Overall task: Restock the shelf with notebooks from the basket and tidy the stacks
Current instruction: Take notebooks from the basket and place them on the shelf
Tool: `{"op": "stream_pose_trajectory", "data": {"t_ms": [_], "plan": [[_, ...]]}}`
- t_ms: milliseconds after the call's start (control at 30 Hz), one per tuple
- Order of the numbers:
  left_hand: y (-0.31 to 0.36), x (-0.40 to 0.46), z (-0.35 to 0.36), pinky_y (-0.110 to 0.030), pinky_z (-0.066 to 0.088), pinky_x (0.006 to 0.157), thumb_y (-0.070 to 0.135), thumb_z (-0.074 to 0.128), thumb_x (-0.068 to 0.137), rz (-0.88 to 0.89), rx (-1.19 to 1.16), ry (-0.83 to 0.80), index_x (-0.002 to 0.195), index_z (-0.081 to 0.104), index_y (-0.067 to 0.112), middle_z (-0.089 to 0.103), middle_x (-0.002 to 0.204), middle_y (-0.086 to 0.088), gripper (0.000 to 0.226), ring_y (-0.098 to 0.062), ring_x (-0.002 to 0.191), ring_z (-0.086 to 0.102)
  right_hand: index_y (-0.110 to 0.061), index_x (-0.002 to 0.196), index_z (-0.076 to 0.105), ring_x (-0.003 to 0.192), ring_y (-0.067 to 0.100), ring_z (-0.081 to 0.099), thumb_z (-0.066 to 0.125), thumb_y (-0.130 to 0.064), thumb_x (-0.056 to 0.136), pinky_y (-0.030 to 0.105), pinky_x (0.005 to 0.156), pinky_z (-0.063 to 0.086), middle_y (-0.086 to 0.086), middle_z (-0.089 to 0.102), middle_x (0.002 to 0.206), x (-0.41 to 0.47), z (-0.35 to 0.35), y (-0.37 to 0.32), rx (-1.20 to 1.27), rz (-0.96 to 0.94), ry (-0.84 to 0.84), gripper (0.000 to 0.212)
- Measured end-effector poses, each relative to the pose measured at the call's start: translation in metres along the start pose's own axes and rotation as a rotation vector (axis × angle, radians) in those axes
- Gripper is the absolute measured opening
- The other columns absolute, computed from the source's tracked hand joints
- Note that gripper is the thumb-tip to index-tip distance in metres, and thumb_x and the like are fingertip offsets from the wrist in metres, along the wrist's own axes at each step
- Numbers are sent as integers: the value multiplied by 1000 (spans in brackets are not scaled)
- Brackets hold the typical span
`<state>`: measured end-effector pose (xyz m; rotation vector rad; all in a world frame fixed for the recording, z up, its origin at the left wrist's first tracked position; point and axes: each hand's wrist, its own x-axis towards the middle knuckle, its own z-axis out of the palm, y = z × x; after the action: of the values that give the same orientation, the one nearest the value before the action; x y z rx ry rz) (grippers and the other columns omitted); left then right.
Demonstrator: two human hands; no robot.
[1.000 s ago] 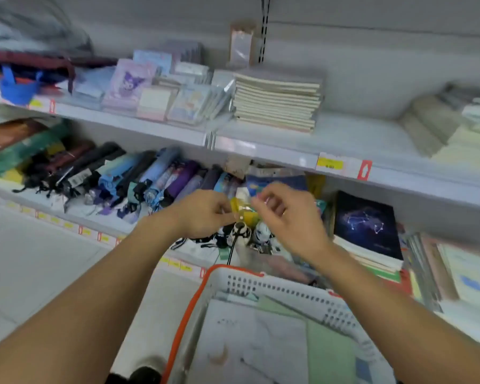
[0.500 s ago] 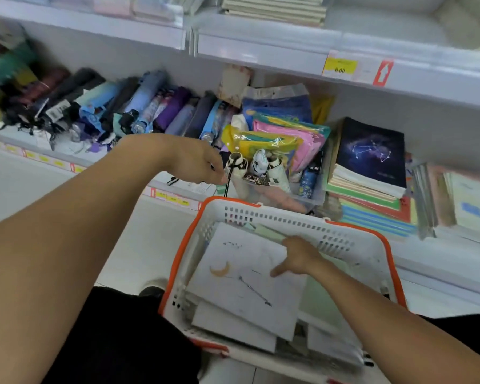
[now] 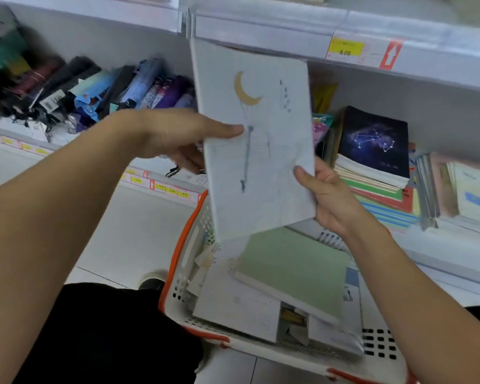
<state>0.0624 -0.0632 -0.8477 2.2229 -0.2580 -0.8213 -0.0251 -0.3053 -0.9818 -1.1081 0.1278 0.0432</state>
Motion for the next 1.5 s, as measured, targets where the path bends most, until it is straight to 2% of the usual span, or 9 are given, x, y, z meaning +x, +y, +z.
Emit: {"op": "stream_pose_trajectory", "data": {"t_ms": [100, 267, 367, 600, 767, 1033, 1200, 1367, 1500], "plan": [[9, -1, 4, -15, 48, 47, 15, 66, 90, 112, -101, 156, 105, 64, 20, 71, 92, 6, 16, -6, 69, 67, -17, 115, 66, 94, 23, 72, 53, -46, 92, 38, 77, 61, 5, 74, 107, 5, 0, 34, -169, 294, 12, 40], [-1, -1, -1, -28, 48, 59, 25, 70, 88, 2, 345, 176, 108, 55, 8, 61, 96, -6, 30, -20, 74, 56, -21, 144, 40, 133, 22, 45, 84, -64, 59, 33, 102, 41, -3, 47, 141, -18, -87, 119, -1517, 479, -48, 106], [-8, 2, -1, -26, 40, 50, 26, 67, 90, -52, 430, 206, 104, 44, 9, 51, 93, -5, 32, -15, 69, 50, -21, 151, 27, 140, 24, 38, 80, -80, 29, 42, 110, 39, 2, 36, 155, -26, -109, 131, -1525, 530, 57, 145], [-12, 10, -5, -30, 50, 57, 26, 68, 90, -64, 410, 253, 108, 48, 7, 58, 96, -8, 33, -27, 77, 62, -22, 126, 63, 113, 22, 60, 88, -64, 50, 35, 91, 51, -2, 65, 127, -4, -106, 89, -1646, 471, 62, 91], [-13, 15, -10, -34, 55, 62, 25, 67, 90, -81, 360, 236, 110, 46, 7, 59, 96, -10, 34, -29, 79, 64, -23, 97, 72, 93, 18, 68, 85, -24, 77, 29, 81, 51, -15, 72, 99, -5, -61, 11, -1335, 251, -108, 24], [-26, 14, -17, -35, 54, 75, 36, 62, 93, 75, -59, 188, 123, 59, 17, 71, 104, -4, 36, -25, 90, 68, -13, 122, 65, 95, 24, 73, 65, -16, 84, 38, 81, 61, 9, 74, 114, -18, -5, -48, -257, -21, 81, 39], [-16, 10, -13, -31, 57, 85, 44, 51, 93, 204, -663, -18, 125, 62, 21, 72, 114, 2, 42, -13, 104, 68, -5, 126, 62, 103, 32, 69, 67, -16, 82, 47, 91, 57, 17, 70, 120, -7, 30, -11, -42, -121, 168, 46], [-11, 5, -9, -36, 57, 86, 50, 53, 76, 262, -702, -121, 110, 67, 19, 74, 108, -1, 48, -14, 98, 70, -2, 119, 62, 94, 30, 72, 69, -4, 78, 44, 82, 60, 15, 74, 112, -6, 37, 2, 30, -177, 191, 42], [-12, 2, -7, -22, 57, 77, 12, 67, 81, 386, -525, -110, 112, 64, 20, 74, 106, 4, 32, -10, 95, 71, -3, 114, 51, 84, 23, 73, 78, 4, 65, 39, 71, 60, 9, 76, 100, -1, 27, 16, -82, -270, 274, 57]]}}
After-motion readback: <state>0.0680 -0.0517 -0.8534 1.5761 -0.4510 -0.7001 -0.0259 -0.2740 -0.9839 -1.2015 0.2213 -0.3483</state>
